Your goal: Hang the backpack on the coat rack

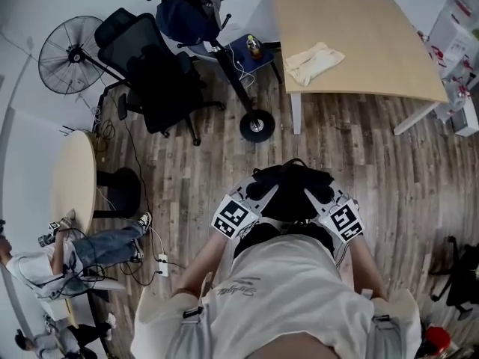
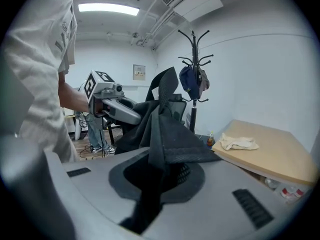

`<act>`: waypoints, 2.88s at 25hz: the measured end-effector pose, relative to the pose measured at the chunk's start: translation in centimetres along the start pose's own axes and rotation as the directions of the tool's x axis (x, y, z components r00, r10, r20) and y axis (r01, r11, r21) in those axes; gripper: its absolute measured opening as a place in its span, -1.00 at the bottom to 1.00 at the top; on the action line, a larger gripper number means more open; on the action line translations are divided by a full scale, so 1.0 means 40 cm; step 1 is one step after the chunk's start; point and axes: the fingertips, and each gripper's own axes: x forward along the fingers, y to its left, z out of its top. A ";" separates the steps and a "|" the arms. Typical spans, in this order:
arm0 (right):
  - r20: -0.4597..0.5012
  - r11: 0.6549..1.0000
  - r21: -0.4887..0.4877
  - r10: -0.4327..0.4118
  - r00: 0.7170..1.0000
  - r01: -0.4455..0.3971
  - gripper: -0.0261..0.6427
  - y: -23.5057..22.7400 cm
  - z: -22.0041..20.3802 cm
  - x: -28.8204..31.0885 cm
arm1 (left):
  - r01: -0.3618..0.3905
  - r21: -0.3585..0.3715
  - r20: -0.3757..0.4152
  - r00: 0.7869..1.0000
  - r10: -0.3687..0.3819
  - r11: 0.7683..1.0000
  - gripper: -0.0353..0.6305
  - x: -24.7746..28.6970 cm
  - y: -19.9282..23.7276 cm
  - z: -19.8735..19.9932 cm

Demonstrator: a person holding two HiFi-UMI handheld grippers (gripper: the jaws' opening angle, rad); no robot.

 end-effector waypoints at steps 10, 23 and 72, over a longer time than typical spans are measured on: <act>0.013 0.999 -0.042 -0.031 0.999 0.031 -0.83 -0.241 0.051 0.056 | 0.001 0.003 0.028 1.000 -0.001 1.000 -0.76 0.158 0.149 0.107; -0.040 0.999 -0.016 0.027 0.999 -0.028 -0.83 -0.479 0.123 0.290 | 0.007 -0.048 0.021 1.000 -0.006 0.999 -0.76 0.269 0.468 0.154; -0.141 0.787 -0.121 0.590 0.795 -0.605 -0.82 -0.694 0.346 0.978 | -0.556 -0.292 -0.086 0.826 0.558 0.778 -0.76 0.156 1.094 0.083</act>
